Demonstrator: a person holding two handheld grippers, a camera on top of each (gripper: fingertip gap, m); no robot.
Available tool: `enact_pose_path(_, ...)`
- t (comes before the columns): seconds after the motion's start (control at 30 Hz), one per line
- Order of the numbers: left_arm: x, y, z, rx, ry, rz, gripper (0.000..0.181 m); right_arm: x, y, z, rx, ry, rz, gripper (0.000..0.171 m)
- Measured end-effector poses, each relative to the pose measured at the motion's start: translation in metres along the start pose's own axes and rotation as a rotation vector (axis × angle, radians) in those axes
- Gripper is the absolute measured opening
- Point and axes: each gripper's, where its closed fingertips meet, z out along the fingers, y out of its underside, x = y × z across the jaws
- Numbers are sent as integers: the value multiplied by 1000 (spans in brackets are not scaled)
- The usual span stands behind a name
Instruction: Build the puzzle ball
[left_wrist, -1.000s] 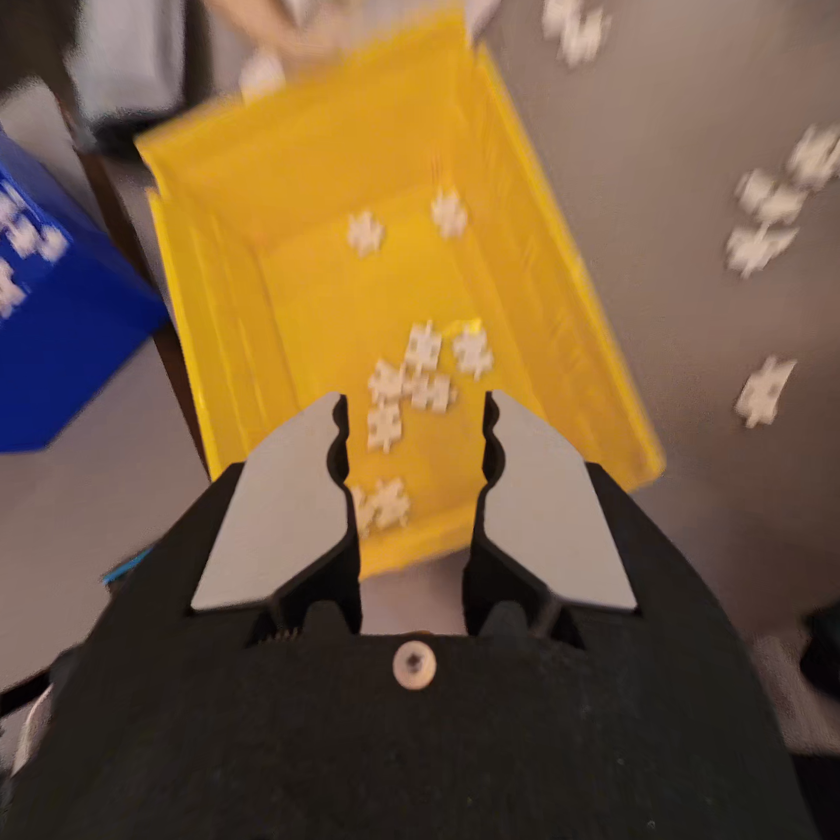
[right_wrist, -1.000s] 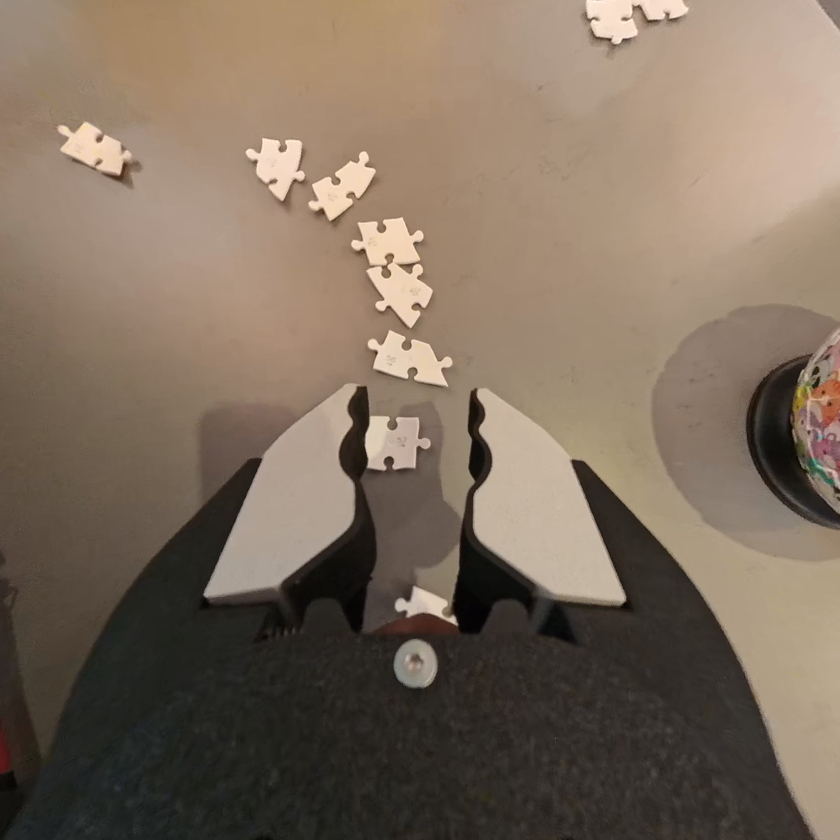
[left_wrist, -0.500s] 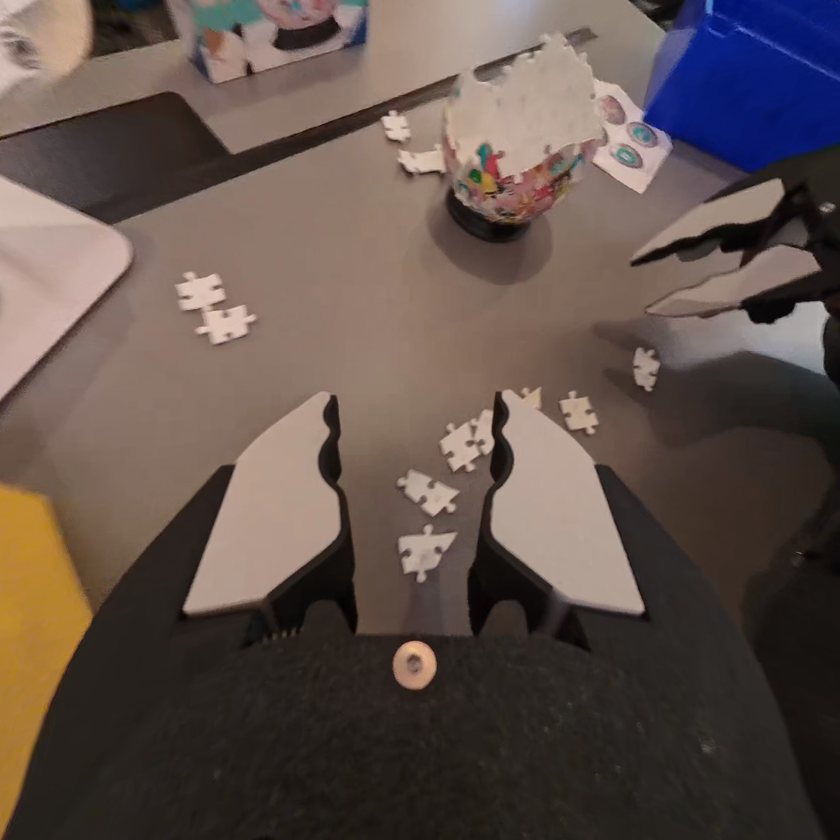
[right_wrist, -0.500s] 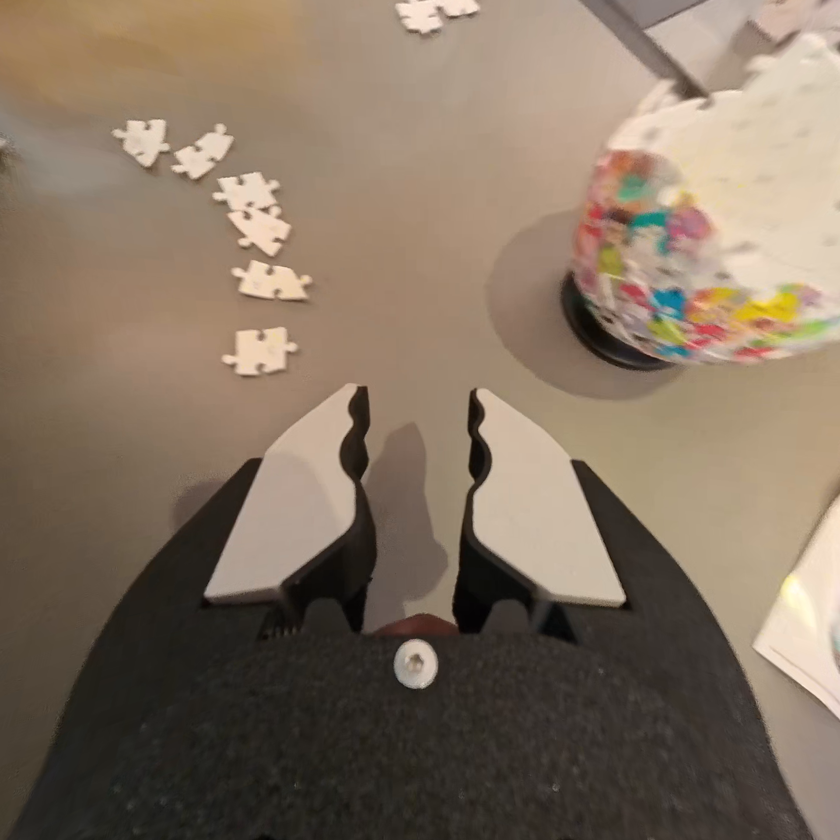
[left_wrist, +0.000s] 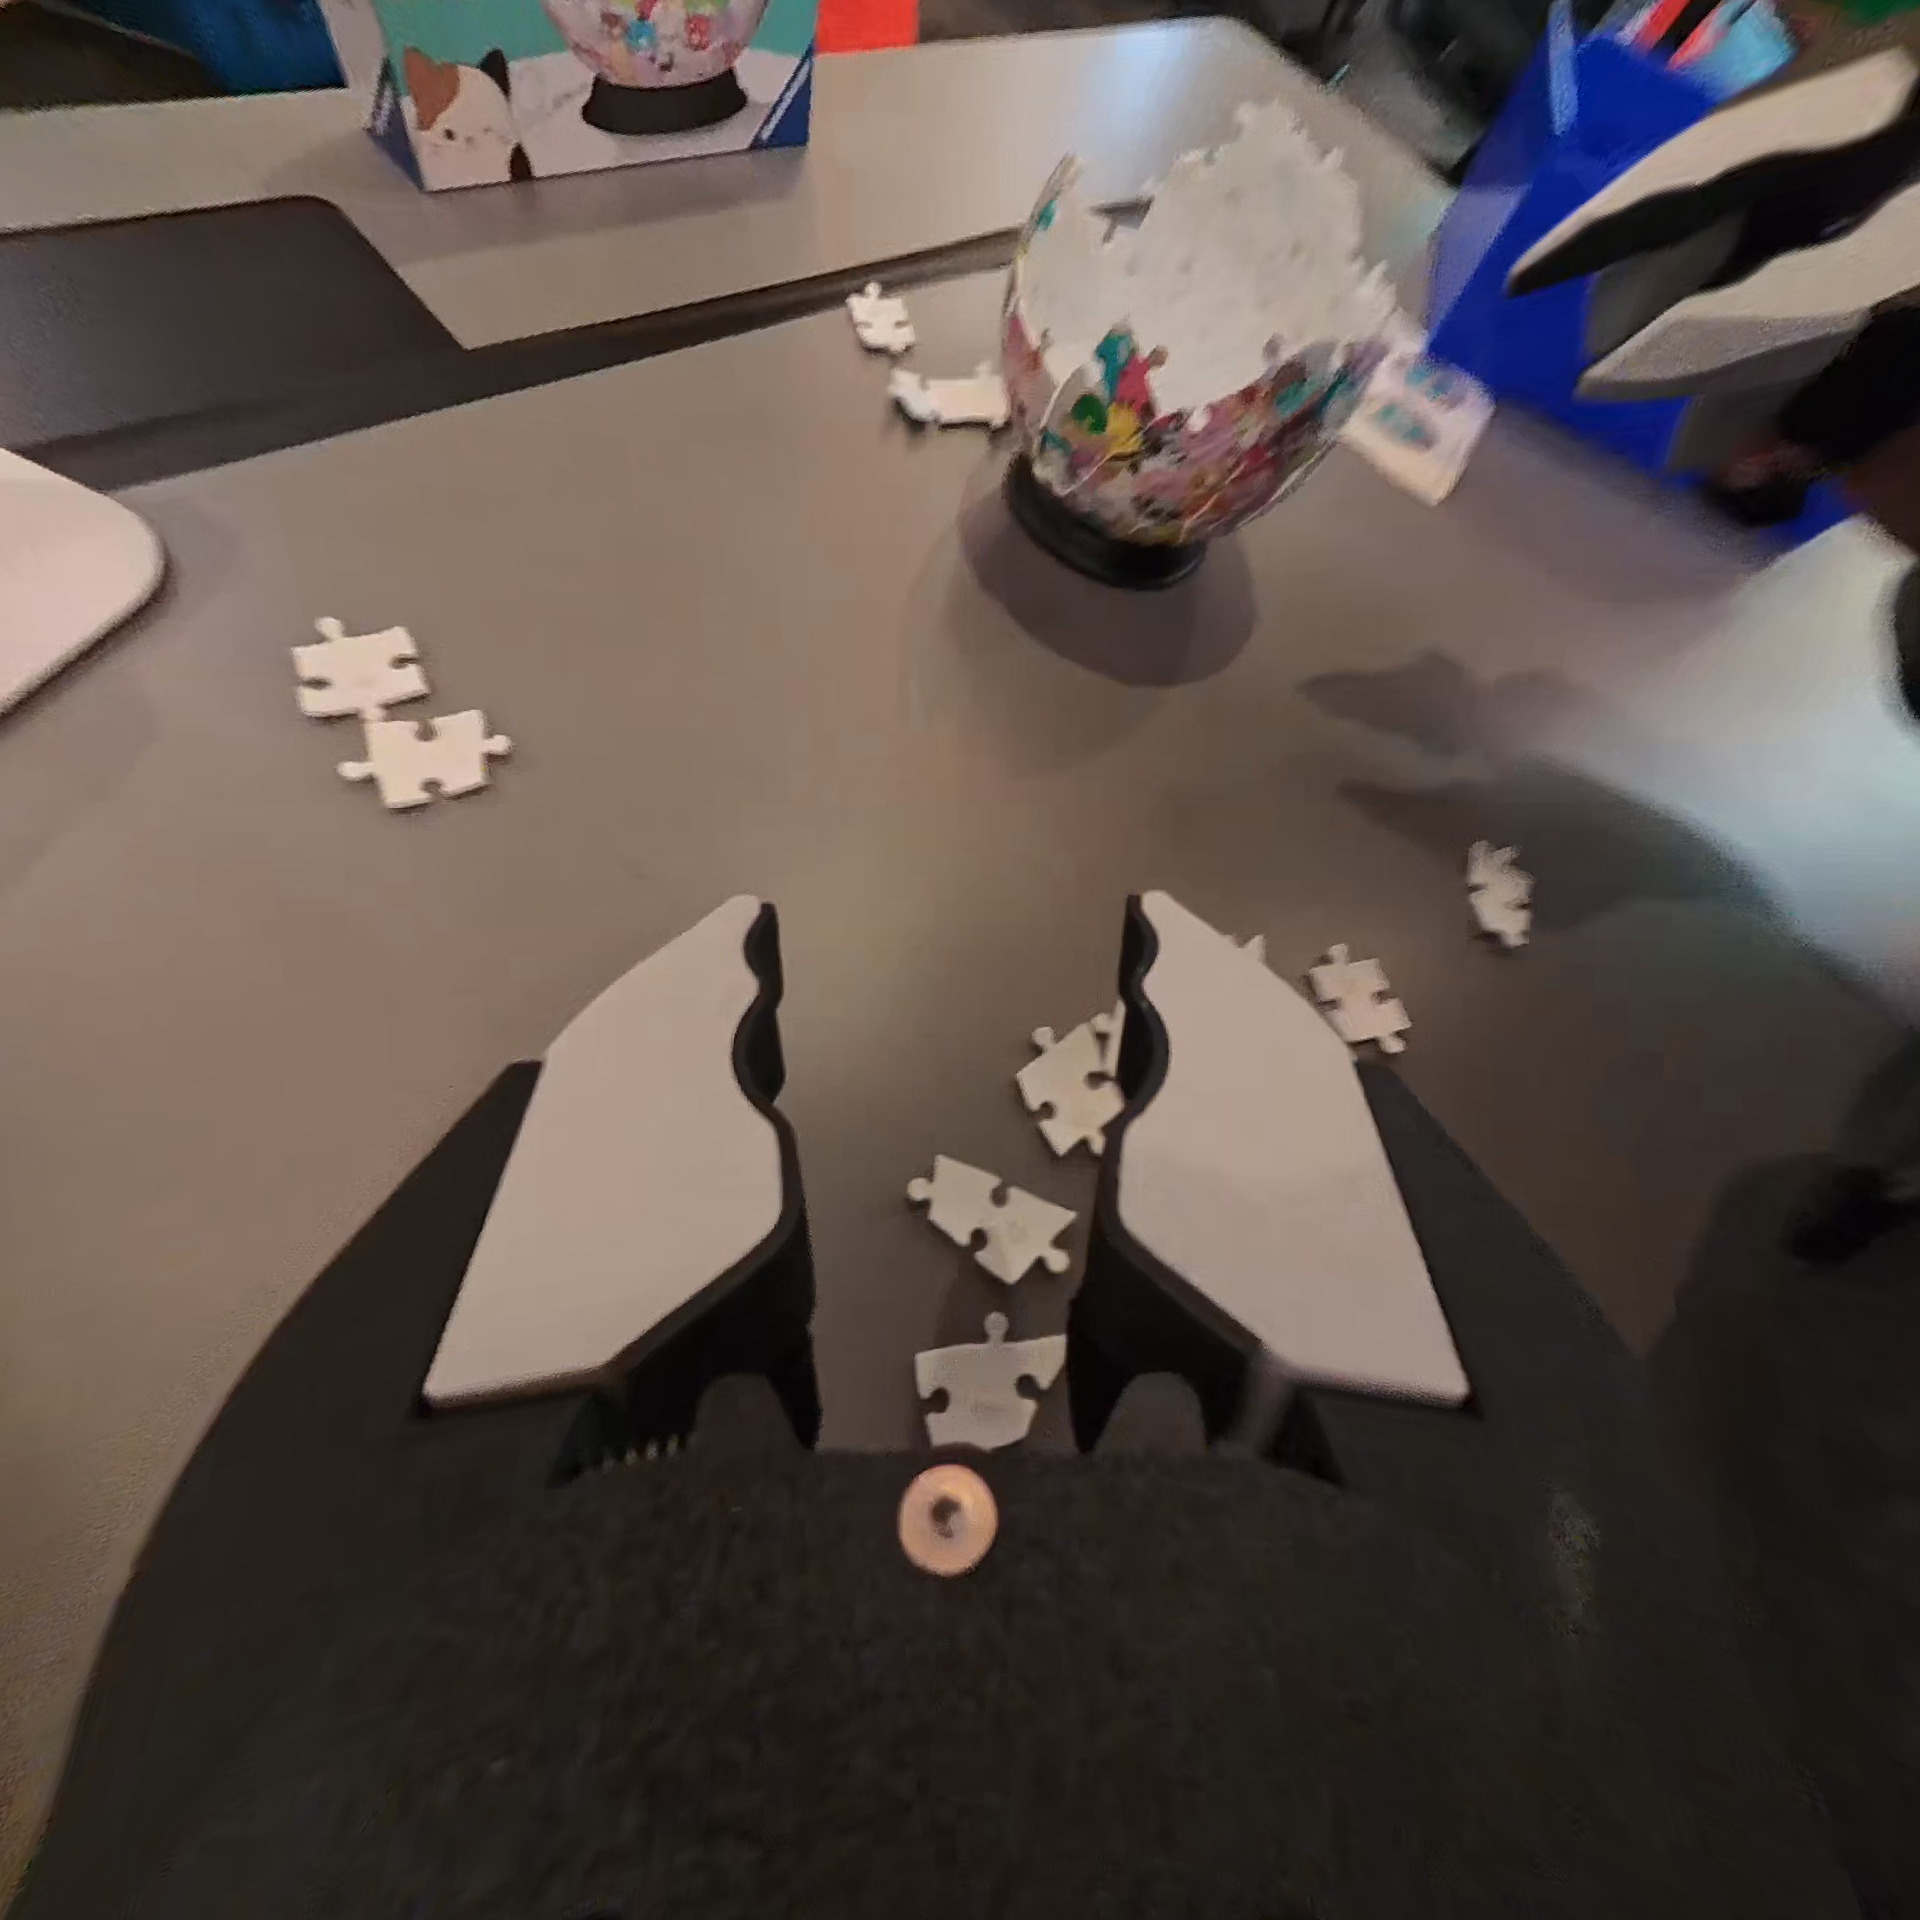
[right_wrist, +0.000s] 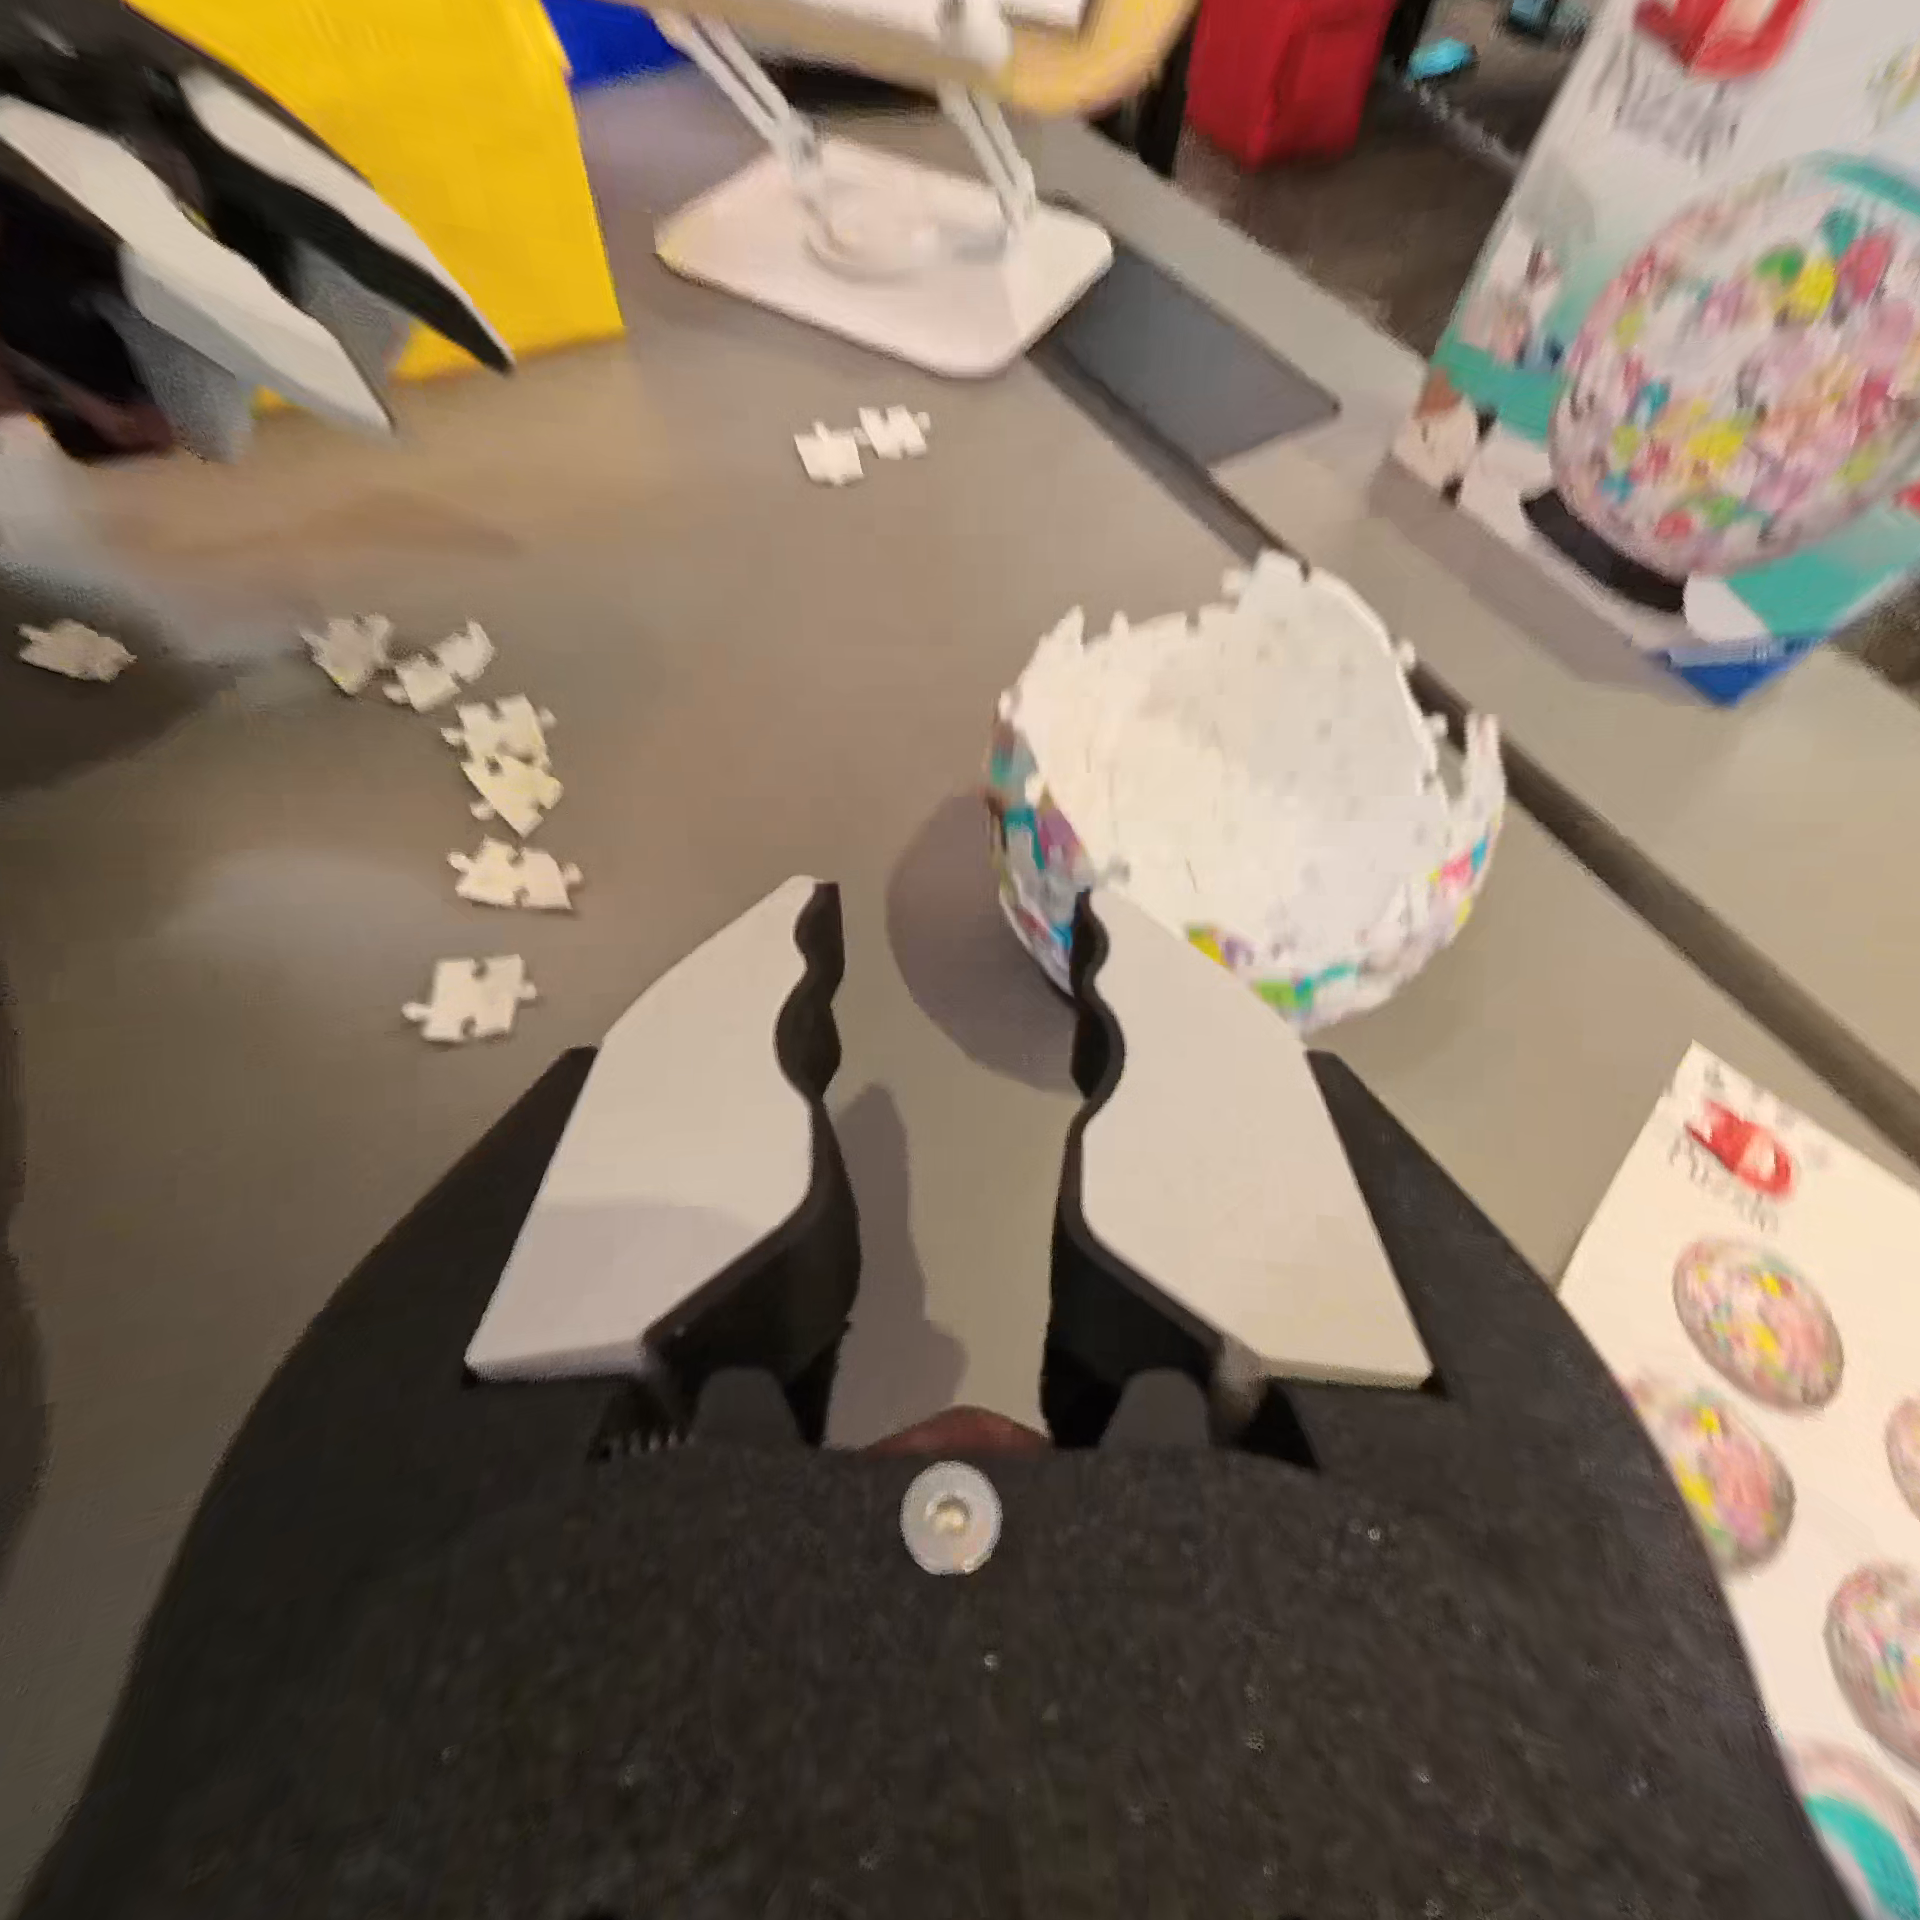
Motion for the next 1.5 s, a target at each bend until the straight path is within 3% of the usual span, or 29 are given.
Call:
enact_pose_path(0.17,-4,-4,-8,81,109,-91,58,0,-37,0,104,-79,-59,40)
enact_pose_path(0.73,-15,-1,-21,143,67,-6,56,11,-30,-8,27,-43,-43,37)
enact_pose_path(0.93,-24,20,-22,76,2,37,56,7,-38,4,15,-41,-33,42)
enact_pose_path(1.1,-21,15,-23,110,27,19,57,-3,-44,14,32,-75,-36,44)
enact_pose_path(1.5,-29,8,-14,105,-94,81,59,-53,0,15,16,-141,-24,46)
